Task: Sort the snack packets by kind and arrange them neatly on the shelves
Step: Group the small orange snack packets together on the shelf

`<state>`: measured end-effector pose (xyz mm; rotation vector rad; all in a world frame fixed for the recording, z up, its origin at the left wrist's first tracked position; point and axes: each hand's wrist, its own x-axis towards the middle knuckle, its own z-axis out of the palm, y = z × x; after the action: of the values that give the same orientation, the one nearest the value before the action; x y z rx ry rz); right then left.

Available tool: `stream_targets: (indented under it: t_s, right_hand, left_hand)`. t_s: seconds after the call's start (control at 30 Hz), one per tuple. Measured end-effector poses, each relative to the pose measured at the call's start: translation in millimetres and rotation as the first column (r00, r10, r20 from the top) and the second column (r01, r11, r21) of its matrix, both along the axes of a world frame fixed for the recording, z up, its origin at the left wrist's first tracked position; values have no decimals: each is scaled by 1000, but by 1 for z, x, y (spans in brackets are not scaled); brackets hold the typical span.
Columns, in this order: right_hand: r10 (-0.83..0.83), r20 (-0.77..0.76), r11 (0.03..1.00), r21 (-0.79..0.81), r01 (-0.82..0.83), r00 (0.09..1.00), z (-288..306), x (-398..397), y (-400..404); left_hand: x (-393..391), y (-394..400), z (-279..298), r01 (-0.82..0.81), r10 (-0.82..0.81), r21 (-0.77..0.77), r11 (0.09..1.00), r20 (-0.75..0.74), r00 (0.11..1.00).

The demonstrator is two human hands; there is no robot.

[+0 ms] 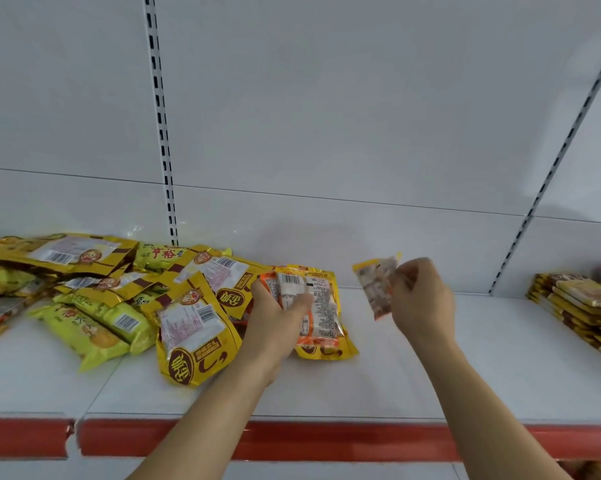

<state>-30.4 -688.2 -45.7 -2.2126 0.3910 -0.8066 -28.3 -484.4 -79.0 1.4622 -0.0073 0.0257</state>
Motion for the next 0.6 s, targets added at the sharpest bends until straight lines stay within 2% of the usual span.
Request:
stream_targets:
  t_s: [0.07,0.1,0.17,0.23,0.3,0.4,0.47,0.53,0.6]
  right_hand:
    - [42,164,991,115,-61,986,17,-9,6]
    - [104,222,969,199,-150,970,23,-12,13]
    - [265,256,896,290,-336,930,24,-17,33]
    - [392,191,876,223,-428,900,12,-21,54]
    - [450,147,864,180,-471,881,2,-23,72]
    - [559,179,780,218,-586,810,6,-20,88]
    - [593,179,754,220,-619,785,12,-12,93]
    - [543,126,808,192,-557,830,10,3,91]
    - [479,-26,875,88,-475,878,4,18,87]
  left_hand:
    - [1,-2,2,-25,25,-3,1000,16,1000]
    - [2,-3,4,-36,36,-19,999,14,999]
    - [0,-5,9,-51,51,-102,993,3,999]
    - [-5,-6,18,-73,66,-171,982,-50,997]
    - [-8,-3,21,-69,55,-175,982,-79,995]
    - [-10,9,27,-115,116,-161,980,-3,993]
    - [-9,23,31,-224,229,-81,971,50,972]
    - [-6,42,37,-296,299,-36,954,89,950]
    - [-5,62,39,-318,321,-53,947,73,944]
